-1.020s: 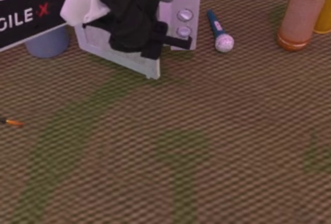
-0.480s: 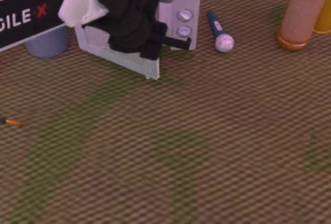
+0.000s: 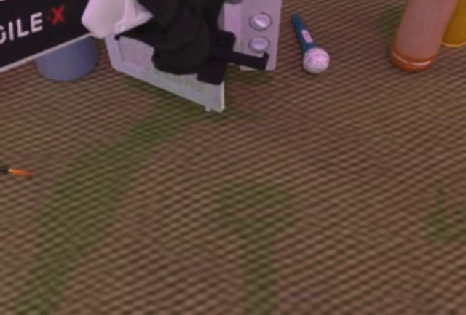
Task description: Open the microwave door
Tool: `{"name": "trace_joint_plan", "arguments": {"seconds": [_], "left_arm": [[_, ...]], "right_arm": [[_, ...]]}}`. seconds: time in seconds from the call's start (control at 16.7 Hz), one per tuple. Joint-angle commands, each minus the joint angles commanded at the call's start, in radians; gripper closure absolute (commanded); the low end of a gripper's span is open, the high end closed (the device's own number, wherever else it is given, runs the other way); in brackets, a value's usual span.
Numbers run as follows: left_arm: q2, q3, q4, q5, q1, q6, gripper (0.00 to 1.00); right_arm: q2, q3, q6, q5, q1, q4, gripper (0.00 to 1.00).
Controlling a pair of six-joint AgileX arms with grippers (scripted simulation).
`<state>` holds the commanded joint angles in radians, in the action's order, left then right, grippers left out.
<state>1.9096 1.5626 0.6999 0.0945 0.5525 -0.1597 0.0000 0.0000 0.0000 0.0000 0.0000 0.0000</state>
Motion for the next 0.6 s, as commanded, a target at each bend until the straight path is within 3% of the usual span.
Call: {"name": "trace_joint_plan", "arguments": {"seconds": [0.6], "left_arm": [[0.001,-0.005,-0.001,-0.008,0.005,-0.001,1.0]], "right_arm": [[0.0,0.0,0.0,0.0,0.0,0.0,0.0]]}}
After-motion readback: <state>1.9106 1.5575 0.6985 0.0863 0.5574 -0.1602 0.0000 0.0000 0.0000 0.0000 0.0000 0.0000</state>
